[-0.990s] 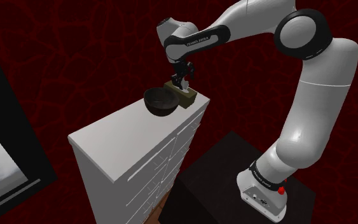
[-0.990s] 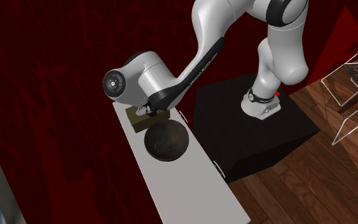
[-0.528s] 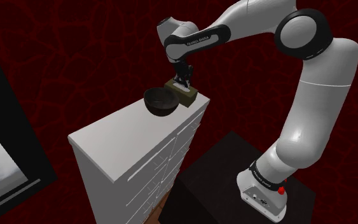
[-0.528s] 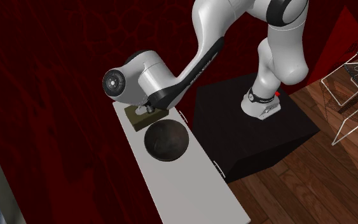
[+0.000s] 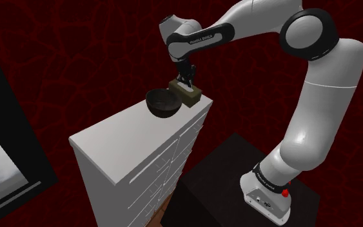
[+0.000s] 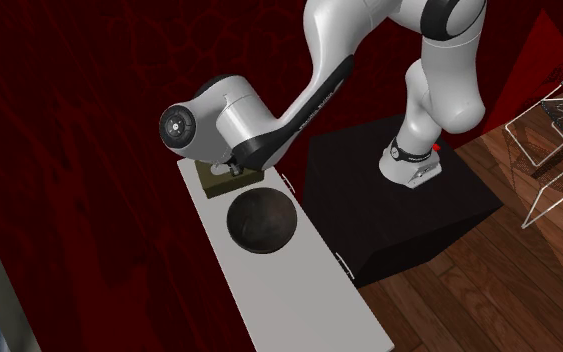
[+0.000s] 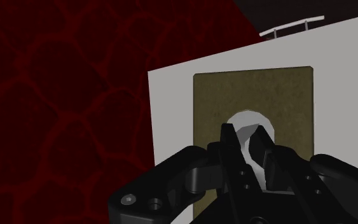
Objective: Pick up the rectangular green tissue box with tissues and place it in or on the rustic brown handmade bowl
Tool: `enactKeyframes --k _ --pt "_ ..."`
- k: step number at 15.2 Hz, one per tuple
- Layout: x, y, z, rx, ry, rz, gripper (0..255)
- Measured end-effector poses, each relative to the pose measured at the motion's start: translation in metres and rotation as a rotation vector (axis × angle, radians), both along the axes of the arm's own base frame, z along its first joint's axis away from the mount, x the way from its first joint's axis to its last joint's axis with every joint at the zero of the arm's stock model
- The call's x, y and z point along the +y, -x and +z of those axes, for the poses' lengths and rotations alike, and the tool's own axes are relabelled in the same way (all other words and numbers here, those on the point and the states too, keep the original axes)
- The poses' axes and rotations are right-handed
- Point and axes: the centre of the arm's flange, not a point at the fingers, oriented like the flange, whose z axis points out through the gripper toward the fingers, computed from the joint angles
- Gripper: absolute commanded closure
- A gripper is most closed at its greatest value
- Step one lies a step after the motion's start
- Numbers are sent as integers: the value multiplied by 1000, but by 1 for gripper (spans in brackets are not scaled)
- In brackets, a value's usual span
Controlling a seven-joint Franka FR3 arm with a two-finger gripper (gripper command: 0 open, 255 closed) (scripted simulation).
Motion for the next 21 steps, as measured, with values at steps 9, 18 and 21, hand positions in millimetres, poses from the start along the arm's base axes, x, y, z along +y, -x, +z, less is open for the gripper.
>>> enactKeyframes --k 9,18,21 --pt "0 0 48 0 0 0 255" --pt "0 1 94 0 0 0 255" --pt "1 0 110 0 0 0 255"
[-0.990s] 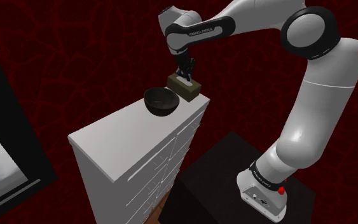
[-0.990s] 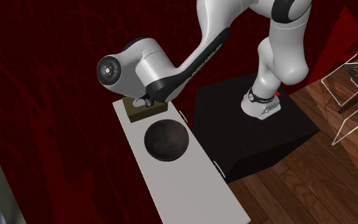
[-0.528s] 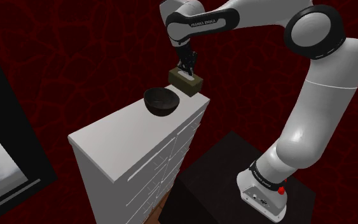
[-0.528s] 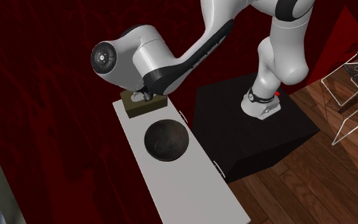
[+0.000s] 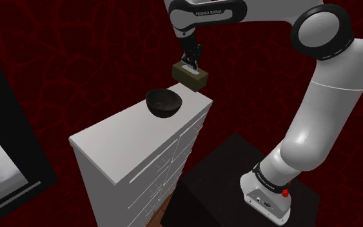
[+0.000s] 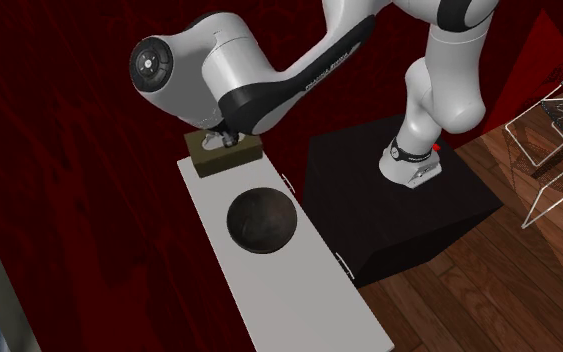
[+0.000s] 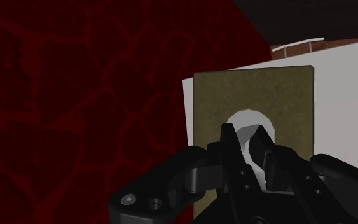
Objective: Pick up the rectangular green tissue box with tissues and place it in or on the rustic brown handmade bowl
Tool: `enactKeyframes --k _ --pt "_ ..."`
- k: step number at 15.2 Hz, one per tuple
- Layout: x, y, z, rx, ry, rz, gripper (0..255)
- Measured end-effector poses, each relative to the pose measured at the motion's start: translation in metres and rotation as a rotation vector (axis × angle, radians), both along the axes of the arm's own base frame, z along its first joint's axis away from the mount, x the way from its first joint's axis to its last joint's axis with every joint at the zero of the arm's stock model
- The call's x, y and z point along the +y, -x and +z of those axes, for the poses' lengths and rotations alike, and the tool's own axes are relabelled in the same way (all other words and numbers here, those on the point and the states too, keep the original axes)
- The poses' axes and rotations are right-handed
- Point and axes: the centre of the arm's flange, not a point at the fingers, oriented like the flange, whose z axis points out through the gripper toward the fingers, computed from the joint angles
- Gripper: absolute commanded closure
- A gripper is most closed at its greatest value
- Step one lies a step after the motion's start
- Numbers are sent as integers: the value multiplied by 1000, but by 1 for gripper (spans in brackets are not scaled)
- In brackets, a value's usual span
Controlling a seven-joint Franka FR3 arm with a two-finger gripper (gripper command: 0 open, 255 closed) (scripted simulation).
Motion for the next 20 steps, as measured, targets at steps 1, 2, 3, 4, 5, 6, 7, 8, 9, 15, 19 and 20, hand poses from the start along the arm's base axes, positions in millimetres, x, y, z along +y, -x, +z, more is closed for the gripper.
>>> enactKeyframes --k 1,2,3,4,5,6,7,8,9,15,19,20 --pt "-1 0 6 0 0 0 255" --pt "-2 1 11 0 0 0 255" --pt "-2 0 17 0 0 0 255" --pt "-2 0 22 0 0 0 255" --pt "0 0 27 0 0 0 255" --pt "0 0 32 0 0 0 255" --pt "-1 1 37 0 0 0 255" --pt "-1 1 44 0 0 0 255" --pt "-1 2 48 0 0 0 255" --pt "61 13 67 0 0 1 255" --pt "112 21 82 -1 -1 1 255" --pt "125 26 86 0 0 1 255"
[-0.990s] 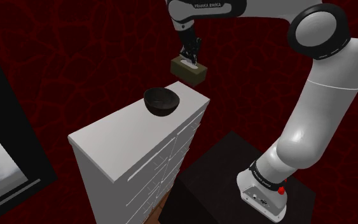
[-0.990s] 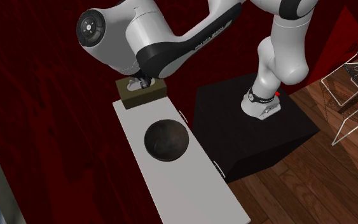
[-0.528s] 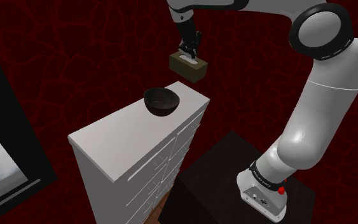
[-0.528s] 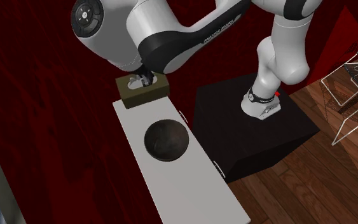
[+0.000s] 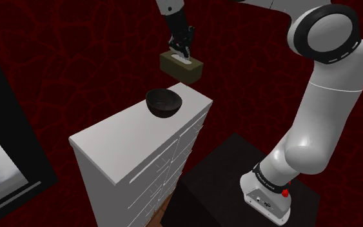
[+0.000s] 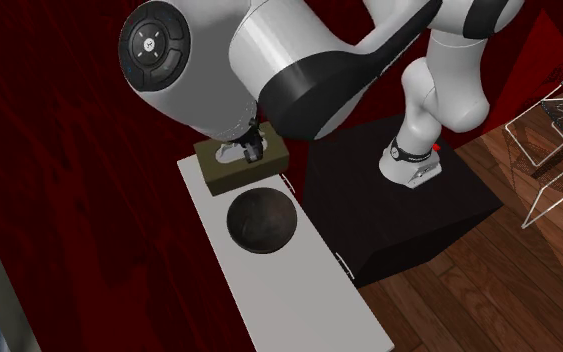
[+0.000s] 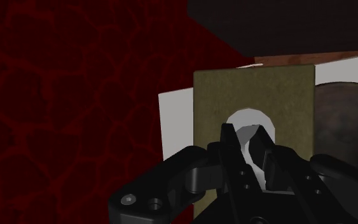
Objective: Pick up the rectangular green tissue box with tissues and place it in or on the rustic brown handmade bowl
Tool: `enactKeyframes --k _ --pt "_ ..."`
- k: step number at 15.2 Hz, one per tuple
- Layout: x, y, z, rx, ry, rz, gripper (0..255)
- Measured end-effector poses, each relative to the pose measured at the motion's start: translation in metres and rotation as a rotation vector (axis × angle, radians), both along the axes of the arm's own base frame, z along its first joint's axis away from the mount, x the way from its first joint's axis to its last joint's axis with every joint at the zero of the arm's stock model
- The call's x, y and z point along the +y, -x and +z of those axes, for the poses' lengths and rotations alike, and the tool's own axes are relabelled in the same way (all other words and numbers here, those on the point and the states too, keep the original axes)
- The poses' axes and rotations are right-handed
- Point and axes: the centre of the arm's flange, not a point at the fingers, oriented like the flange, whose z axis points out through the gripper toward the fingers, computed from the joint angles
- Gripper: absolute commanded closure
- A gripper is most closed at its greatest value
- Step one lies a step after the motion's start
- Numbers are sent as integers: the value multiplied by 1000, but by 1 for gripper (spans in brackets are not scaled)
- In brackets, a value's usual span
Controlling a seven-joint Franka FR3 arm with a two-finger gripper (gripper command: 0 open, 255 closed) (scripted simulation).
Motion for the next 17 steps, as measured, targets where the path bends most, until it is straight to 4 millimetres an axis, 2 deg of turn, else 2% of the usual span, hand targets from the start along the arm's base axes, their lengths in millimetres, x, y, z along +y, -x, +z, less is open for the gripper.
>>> enactKeyframes --k 3,5,17 --pt "35 10 12 -1 0 0 255" --pt "52 12 12 0 0 0 255" --pt "57 12 -47 1 1 -1 255"
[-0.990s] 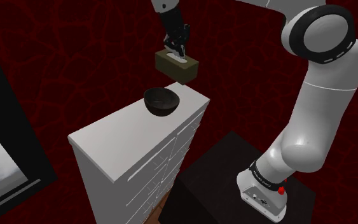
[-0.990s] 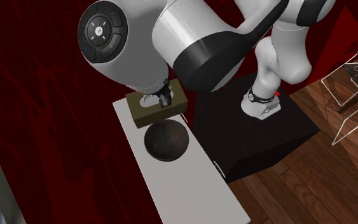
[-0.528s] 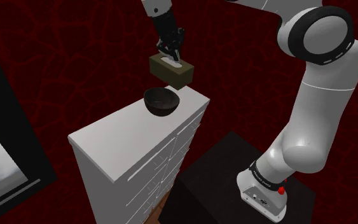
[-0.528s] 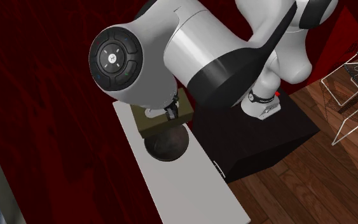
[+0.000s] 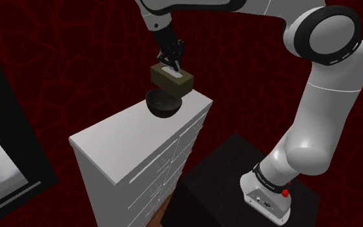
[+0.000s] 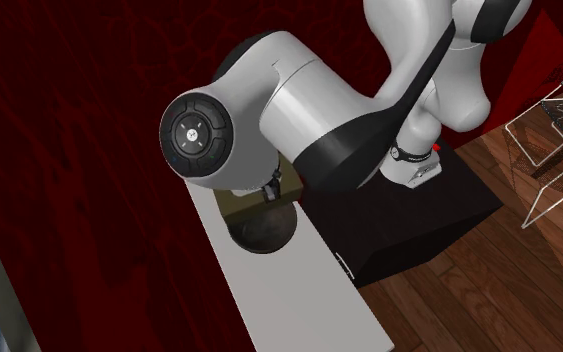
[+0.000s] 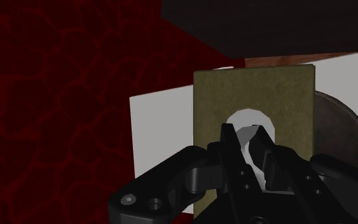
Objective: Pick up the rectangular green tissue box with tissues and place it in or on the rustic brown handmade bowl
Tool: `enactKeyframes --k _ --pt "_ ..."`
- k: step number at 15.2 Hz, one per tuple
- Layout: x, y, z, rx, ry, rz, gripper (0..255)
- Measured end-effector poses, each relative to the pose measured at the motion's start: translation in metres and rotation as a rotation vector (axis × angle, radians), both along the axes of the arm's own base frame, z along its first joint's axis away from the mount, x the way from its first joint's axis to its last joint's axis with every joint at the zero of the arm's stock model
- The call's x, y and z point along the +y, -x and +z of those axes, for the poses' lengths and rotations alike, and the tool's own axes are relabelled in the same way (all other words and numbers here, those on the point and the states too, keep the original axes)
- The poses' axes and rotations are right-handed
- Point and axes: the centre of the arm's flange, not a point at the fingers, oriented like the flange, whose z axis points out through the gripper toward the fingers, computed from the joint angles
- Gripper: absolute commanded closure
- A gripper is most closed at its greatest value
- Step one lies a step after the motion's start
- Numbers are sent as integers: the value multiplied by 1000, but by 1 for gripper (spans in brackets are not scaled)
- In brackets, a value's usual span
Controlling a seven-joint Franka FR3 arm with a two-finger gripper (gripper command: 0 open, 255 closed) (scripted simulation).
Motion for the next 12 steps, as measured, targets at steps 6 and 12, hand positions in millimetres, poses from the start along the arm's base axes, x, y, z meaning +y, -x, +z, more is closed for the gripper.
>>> enactKeyframes --k 6,12 --pt "-2 0 -32 0 0 0 255" --pt "-2 1 -52 -7 -1 0 255"
